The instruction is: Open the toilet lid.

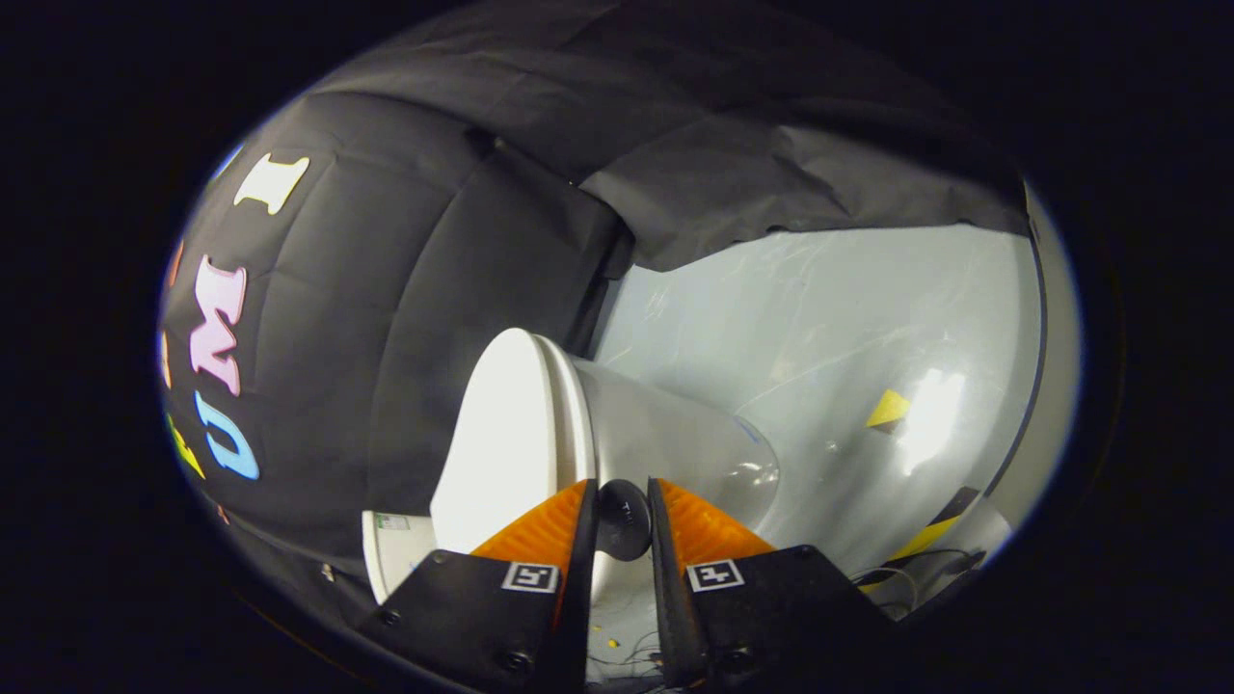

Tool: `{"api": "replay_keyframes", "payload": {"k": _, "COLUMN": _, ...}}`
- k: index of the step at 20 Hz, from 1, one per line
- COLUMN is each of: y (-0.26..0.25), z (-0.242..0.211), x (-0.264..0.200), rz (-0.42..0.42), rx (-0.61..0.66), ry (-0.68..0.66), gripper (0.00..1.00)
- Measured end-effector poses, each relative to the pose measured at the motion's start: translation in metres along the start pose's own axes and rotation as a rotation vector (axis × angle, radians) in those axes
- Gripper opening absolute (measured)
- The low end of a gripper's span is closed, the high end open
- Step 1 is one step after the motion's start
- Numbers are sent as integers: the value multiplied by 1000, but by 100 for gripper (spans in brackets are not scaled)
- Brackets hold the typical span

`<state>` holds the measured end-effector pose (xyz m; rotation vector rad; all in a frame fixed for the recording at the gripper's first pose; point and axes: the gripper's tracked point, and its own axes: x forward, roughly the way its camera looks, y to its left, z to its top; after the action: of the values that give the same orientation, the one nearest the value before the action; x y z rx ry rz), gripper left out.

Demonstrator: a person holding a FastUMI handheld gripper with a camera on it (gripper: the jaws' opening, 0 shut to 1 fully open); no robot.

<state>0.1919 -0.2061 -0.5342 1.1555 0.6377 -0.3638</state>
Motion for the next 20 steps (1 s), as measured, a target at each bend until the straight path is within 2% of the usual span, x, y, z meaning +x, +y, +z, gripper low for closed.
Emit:
{"api": "replay_keyframes", "payload": {"k": 1, "y": 3, "z": 24, "x": 2, "rz": 17, "rx": 36, "ry": 10, "gripper": 24}}
{"api": "replay_keyframes", "payload": {"k": 2, "y": 1, "z": 21, "x": -4, "rz": 21, "rx": 49, "ry": 22, "gripper": 14}}
{"api": "replay_keyframes", "payload": {"k": 9, "y": 11, "z": 14, "x": -16, "rz": 21, "rx": 8, "ry": 23, "gripper": 14}}
{"api": "replay_keyframes", "payload": {"k": 12, "y": 24, "z": 14, "x": -26, "rz": 28, "rx": -35, "ry": 13, "gripper": 10}}
{"api": "replay_keyframes", "payload": {"k": 16, "y": 58, "z": 20, "x": -50, "rz": 42, "rx": -116, "ry": -25, "gripper": 9}}
{"api": "replay_keyframes", "payload": {"k": 20, "y": 116, "z": 22, "x": -84, "rz": 76, "rx": -244, "ry": -95, "gripper": 9}}
